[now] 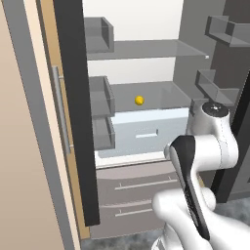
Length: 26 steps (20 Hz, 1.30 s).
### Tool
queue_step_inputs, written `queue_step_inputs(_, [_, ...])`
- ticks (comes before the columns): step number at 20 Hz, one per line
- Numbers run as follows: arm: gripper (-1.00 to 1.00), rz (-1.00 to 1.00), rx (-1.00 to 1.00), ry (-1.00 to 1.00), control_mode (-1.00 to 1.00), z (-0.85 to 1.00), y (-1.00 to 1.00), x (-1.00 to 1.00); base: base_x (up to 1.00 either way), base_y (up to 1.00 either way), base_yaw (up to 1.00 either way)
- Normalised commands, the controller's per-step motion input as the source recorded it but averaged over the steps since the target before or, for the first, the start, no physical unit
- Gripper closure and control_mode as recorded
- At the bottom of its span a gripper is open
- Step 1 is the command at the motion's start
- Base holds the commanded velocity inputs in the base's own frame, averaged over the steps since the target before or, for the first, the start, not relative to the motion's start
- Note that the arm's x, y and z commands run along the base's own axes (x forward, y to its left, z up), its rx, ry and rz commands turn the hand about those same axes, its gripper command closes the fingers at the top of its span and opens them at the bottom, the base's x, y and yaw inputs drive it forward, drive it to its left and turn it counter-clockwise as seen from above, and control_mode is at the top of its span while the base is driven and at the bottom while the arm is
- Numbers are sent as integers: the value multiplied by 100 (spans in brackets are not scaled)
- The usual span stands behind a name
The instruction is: Retrieve a lemon from the fridge and place it on the cutting board with the fish.
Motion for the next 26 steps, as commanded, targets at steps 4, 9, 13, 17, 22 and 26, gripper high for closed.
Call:
queue_step_inputs(4, [-100,0,0,0,-100,0,0,0,0,0,0])
queue_step_inputs(9, [-100,0,0,0,-100,0,0,1,0,0,0])
queue_step_inputs(13, [-100,0,0,0,100,0,0,0,49,0,0])
queue_step_inputs(17, [-100,0,0,0,100,0,0,0,64,-3,2])
queue_step_inputs(22, [-100,0,0,0,100,0,0,0,57,-8,7])
queue_step_inputs(26, [-100,0,0,0,100,0,0,0,66,-11,10])
